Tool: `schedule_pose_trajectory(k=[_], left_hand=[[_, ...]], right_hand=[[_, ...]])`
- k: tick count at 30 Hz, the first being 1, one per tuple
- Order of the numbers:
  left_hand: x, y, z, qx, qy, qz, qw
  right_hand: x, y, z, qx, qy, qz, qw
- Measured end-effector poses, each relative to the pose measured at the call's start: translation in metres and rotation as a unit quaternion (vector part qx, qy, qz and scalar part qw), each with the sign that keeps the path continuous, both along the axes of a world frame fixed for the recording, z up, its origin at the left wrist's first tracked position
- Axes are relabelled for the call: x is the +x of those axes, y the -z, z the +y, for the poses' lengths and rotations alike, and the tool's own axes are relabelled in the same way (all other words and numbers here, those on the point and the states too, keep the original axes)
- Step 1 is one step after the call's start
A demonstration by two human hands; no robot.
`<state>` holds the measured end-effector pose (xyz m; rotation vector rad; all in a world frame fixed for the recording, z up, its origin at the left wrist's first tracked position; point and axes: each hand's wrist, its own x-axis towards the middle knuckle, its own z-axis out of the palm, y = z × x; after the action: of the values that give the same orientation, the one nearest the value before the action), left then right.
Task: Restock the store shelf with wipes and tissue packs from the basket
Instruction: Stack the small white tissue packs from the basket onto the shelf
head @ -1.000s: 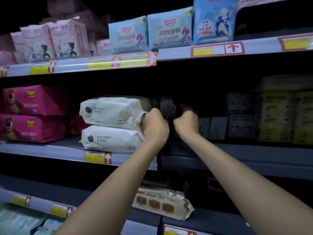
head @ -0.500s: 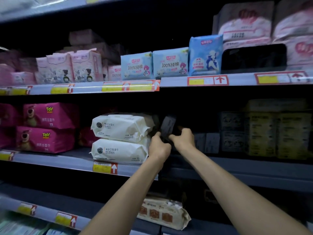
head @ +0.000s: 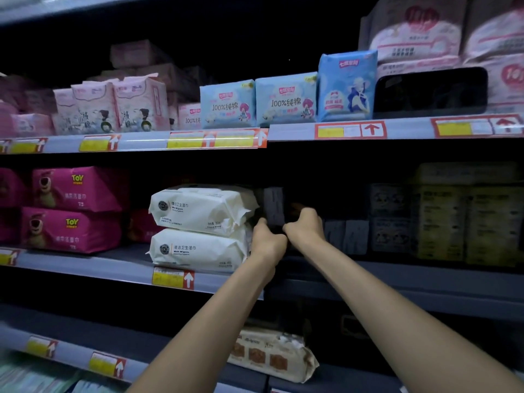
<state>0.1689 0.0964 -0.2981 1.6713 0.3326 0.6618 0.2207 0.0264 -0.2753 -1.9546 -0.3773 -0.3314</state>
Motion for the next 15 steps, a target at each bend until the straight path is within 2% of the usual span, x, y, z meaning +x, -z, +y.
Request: schedule_pose_trajectory(k=[8,12,15], left_hand=[[-0.011,0.004,-0.002,-0.020,0.022,-0.012,0.999],[-0.030,-0.003,-0.008,0.000,0.038,-0.009,0.999],[-0.045,-0.007,-0.012,0.047,0.045,-0.008,0.998]], right_hand=[[-0.006,0.001,-0.014,0.002,-0.013,-0.002,1.000],[-0.018,0.000,-0.041,-0.055,-0.023,-0.038,0.998],[-0.032,-0.002,-0.067,-0.091,-0.033,-0.056,0.994]])
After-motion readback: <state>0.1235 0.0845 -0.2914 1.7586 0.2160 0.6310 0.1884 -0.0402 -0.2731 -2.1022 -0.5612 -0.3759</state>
